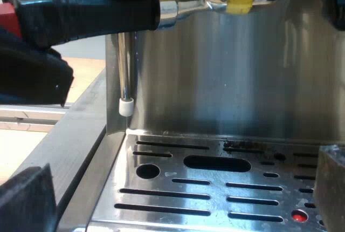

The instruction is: Put the handle in the coffee machine

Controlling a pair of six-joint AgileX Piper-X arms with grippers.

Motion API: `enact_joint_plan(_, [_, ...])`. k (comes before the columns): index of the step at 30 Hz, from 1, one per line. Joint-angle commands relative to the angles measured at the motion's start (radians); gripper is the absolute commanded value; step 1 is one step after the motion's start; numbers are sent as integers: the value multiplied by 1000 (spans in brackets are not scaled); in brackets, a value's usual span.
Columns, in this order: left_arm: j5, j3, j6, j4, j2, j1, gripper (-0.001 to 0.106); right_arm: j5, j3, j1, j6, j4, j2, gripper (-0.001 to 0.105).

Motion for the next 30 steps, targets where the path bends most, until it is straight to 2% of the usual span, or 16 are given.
enact_joint_plan(1, [81, -70, -53, -111, -26, 0, 0, -16, -7, -6, -7, -4, -7, 105])
enact_joint_plan(3, [81, -78, -53, -111, -26, 0, 0, -54, -7, -6, -7, -4, -7, 105])
enact_joint_plan(10, [81, -106, -51, -111, -26, 0, 0, -93, -7, -6, 0, -4, -7, 105])
enact_joint_plan(15, [81, -110, -52, -111, -26, 0, 0, -91, -7, -11, -11, -4, -7, 104])
enact_joint_plan(16, [81, -110, -52, -107, -26, 0, 0, -91, -7, -11, -51, -4, -7, 101])
enact_joint_plan(19, [81, -110, -52, -95, -26, 0, 0, -91, -7, -18, -99, -4, -7, 91])
enact_joint_plan(21, [81, -110, -52, -75, -26, 0, 0, -91, -7, -23, -125, -4, -7, 77])
enact_joint_plan(22, [81, -110, -52, -64, -26, 0, 0, -91, -7, -32, -137, -4, -7, 63])
enact_joint_plan(23, [81, -110, -52, -61, -26, 0, 0, -91, -7, -35, -137, -4, -7, 60])
enact_joint_plan(24, [81, -110, -50, -59, -26, 0, 0, -91, -7, -44, -137, -4, -7, 49])
enact_joint_plan(28, [81, -124, -48, -59, -26, 0, 0, -91, -7, -57, -128, -4, -7, 40])
enact_joint_plan(29, [81, -129, -48, -59, -26, 0, 0, -91, -7, -100, -74, -4, -7, 35])
enact_joint_plan(30, [81, -137, -48, -59, -26, 0, 0, -94, -7, -116, -60, -4, -7, 35])
